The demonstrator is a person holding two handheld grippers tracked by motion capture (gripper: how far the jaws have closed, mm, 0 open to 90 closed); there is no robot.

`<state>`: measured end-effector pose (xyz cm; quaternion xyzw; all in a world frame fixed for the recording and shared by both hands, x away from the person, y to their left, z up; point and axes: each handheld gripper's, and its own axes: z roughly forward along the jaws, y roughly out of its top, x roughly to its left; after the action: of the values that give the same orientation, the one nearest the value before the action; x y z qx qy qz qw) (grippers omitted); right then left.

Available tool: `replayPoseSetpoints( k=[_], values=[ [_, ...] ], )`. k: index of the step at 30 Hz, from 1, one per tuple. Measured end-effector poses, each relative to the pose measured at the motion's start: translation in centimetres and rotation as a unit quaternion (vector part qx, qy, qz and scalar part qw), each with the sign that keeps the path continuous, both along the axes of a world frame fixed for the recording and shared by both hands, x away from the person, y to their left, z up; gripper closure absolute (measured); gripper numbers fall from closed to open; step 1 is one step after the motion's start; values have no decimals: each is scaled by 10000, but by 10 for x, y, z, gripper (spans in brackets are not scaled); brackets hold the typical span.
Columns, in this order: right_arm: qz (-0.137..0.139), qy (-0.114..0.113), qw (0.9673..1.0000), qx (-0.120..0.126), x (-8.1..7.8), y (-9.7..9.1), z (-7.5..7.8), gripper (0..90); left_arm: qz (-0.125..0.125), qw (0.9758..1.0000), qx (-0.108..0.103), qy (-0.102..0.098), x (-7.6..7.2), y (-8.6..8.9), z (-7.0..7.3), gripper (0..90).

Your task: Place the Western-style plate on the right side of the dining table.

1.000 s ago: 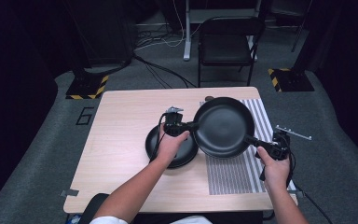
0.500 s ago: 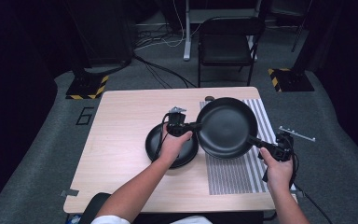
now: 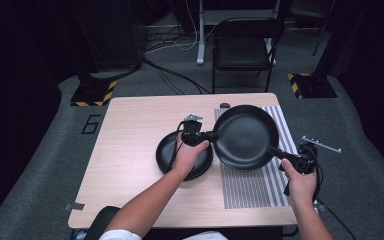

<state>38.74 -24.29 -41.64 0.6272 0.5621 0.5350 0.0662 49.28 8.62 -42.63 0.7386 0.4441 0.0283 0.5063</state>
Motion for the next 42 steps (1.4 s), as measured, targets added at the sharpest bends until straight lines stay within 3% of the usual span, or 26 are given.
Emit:
replayPoseSetpoints(
  k=[42],
  values=[
    [-248,346,9991,34,9,-24,-24,821,-90,9997,80,205,15,-30,-31,733]
  ],
)
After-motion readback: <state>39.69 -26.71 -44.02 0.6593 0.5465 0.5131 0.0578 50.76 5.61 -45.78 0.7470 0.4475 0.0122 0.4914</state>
